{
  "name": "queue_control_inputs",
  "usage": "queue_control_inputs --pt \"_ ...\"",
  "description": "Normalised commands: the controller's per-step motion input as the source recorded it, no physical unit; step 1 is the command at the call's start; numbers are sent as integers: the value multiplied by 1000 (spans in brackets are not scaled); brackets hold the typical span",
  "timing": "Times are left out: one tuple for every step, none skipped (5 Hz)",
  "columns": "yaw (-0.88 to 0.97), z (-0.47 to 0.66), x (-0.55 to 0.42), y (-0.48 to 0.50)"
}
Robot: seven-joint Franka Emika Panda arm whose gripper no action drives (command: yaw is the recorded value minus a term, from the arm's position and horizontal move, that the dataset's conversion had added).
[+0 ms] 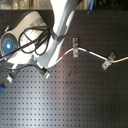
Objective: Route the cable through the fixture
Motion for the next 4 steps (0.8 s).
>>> queue_control_inputs --pt "-254 -570 -186 -94" --pt "-349 -570 -113 -93" --pt "-760 -40 -179 -157" --pt "-968 62 -14 -50"
